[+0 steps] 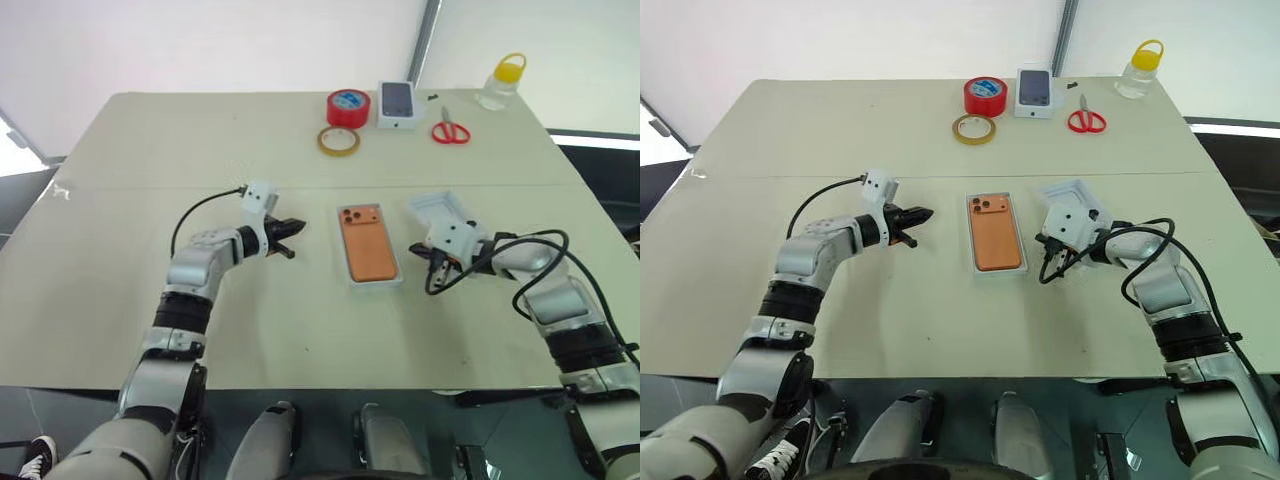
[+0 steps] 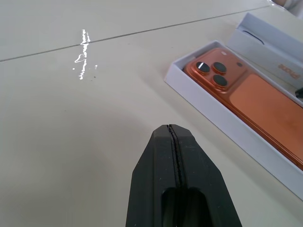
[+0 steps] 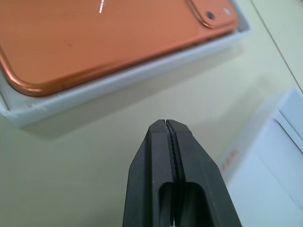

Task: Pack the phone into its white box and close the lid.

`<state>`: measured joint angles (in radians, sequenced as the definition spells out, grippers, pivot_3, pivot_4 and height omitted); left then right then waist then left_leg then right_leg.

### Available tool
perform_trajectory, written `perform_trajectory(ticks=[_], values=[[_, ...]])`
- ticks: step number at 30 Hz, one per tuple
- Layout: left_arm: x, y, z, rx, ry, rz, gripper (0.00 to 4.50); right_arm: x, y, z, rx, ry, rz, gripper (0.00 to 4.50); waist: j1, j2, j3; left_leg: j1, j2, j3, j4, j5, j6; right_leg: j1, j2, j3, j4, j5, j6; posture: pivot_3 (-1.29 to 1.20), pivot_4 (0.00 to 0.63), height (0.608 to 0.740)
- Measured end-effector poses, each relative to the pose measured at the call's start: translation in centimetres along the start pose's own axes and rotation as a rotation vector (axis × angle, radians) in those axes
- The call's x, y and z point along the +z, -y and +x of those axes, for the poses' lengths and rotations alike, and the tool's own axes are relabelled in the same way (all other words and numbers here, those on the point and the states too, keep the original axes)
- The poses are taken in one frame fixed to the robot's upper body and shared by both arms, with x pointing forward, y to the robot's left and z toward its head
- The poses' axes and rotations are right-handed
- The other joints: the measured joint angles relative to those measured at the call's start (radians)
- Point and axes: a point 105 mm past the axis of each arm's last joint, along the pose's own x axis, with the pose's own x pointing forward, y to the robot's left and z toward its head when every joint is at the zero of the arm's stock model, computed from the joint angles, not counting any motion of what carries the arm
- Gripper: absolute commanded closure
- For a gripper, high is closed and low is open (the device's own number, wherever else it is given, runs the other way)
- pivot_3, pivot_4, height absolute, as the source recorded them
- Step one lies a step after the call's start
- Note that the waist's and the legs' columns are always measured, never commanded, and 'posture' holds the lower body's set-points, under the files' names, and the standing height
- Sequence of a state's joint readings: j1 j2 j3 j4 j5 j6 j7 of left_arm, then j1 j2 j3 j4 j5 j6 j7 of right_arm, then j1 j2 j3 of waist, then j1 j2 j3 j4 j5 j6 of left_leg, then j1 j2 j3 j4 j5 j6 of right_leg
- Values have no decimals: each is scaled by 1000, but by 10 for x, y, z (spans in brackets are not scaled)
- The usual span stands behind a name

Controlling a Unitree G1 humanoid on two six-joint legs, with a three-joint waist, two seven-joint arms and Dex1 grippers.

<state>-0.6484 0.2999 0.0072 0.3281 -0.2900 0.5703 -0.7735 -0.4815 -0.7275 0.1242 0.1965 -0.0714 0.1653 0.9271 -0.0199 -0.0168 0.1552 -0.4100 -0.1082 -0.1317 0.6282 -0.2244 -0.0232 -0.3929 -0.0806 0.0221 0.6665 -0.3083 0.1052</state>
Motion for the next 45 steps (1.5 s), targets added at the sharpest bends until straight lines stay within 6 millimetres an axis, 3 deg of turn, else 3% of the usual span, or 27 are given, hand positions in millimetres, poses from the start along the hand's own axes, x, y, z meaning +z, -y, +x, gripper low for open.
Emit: perform_trajectory(ticks=[2,5,8,10,12,13,19,25,29,35,39,45], values=[[3,1,-9,-16,15,33,3693,1,5,-2,-29,16,31,4500,2,0,0,0,0,0,0,0,0,0,0,0,0,0,0,0,150,740],[12,-2,-28,-29,45,96,2260,8,17,-7,-112,108,202,3641,3,0,0,0,0,0,0,0,0,0,0,0,0,0,0,0,150,740],[21,0,-42,-55,91,136,703,21,26,-13,-178,209,319,2081,7,1,0,0,0,0,-1,0,0,0,-1,0,-1,0,0,0,150,740],[24,1,-49,-64,101,167,0,29,33,-19,-220,248,358,1105,7,1,0,0,0,0,-1,0,0,0,-1,0,-1,0,0,0,150,740],[24,2,-56,-79,108,188,0,32,35,-23,-253,249,368,49,7,1,0,0,0,0,-1,0,0,0,-1,0,-1,0,0,0,150,740],[22,2,-59,-87,104,192,0,29,35,-24,-264,240,380,18,8,1,0,0,0,0,-1,0,0,0,-1,0,-1,0,0,0,150,740],[10,6,-75,-121,76,250,0,3,21,-26,-286,123,494,18,6,3,2,0,0,0,-2,-3,5,-1,-1,1,-1,0,-1,0,150,740],[25,24,-82,-214,178,449,0,11,21,-18,-198,-68,419,18,0,6,3,0,1,1,-3,-3,5,-2,0,1,-1,0,-1,0,150,740],[26,31,-86,-253,209,534,0,9,21,-8,-159,-158,467,18,6,6,3,0,1,1,-3,-3,5,-2,-1,1,-1,0,-1,0,150,740],[24,35,-92,-283,203,584,0,-1,30,-9,-173,-287,525,18,7,6,3,-1,0,1,-3,-3,5,-2,-1,1,-1,0,-1,0,150,740],[18,37,-94,-293,200,598,0,-9,23,-15,-131,-376,573,18,5,6,3,-1,1,1,-4,-3,6,-3,-1,1,-1,0,-1,0,150,740],[20,36,-89,-251,239,578,0,-3,12,-17,-78,-408,615,18,6,6,3,-1,1,1,-4,-4,6,-3,-1,1,-1,0,-1,0,150,740]])
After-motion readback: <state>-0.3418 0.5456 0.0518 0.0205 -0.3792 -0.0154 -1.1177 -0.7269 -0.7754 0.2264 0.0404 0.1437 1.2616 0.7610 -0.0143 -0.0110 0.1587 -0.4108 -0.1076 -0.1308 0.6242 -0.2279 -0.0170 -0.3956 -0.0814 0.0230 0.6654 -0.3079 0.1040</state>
